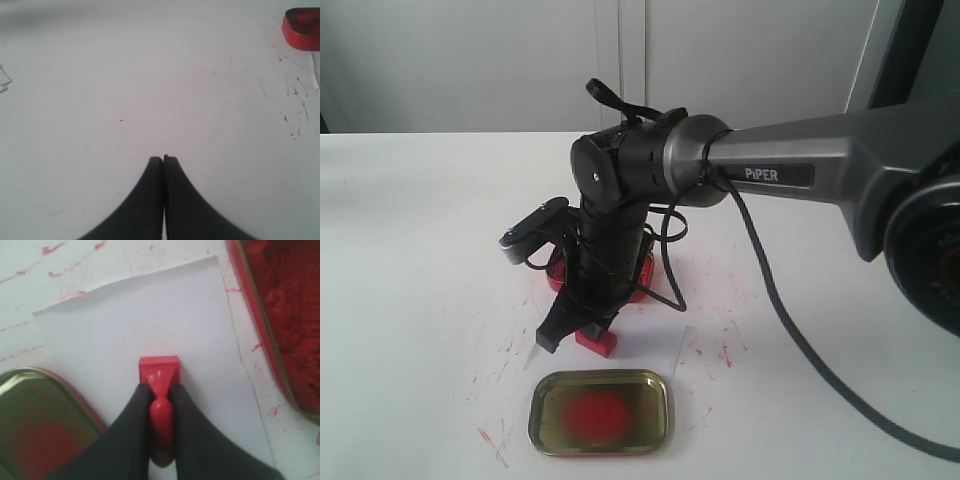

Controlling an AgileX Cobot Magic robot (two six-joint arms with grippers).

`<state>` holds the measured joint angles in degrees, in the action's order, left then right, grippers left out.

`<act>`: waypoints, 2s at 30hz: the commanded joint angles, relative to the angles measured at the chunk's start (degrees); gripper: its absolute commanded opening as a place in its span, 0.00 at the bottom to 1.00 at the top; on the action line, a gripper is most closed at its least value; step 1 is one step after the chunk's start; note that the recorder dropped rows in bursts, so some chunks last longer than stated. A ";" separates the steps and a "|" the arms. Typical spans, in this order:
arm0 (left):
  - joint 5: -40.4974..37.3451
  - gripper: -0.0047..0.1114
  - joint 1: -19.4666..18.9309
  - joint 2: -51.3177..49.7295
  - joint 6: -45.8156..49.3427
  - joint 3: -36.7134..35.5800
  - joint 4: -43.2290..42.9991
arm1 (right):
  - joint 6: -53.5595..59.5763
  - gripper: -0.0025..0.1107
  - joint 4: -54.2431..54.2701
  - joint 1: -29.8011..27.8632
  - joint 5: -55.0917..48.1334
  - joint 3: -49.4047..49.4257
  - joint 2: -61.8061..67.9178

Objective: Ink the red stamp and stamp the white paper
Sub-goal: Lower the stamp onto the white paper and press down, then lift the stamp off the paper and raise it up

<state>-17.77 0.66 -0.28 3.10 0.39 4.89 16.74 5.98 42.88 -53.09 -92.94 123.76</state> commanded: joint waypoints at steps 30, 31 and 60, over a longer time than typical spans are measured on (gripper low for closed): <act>0.23 0.04 -0.17 0.28 -0.33 -0.39 0.56 | -0.55 0.02 -0.04 -0.21 -0.57 -1.23 -3.49; 0.23 0.04 -0.17 0.28 -0.33 -0.39 0.56 | -0.53 0.02 -0.04 -0.21 -0.67 -1.23 -3.77; 0.23 0.04 -0.17 0.28 -0.33 -0.39 0.56 | -3.59 0.02 7.34 -5.11 -7.78 -0.20 -13.30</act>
<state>-17.77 0.66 -0.28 3.10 0.39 4.89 13.50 12.19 39.35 -60.46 -93.58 111.84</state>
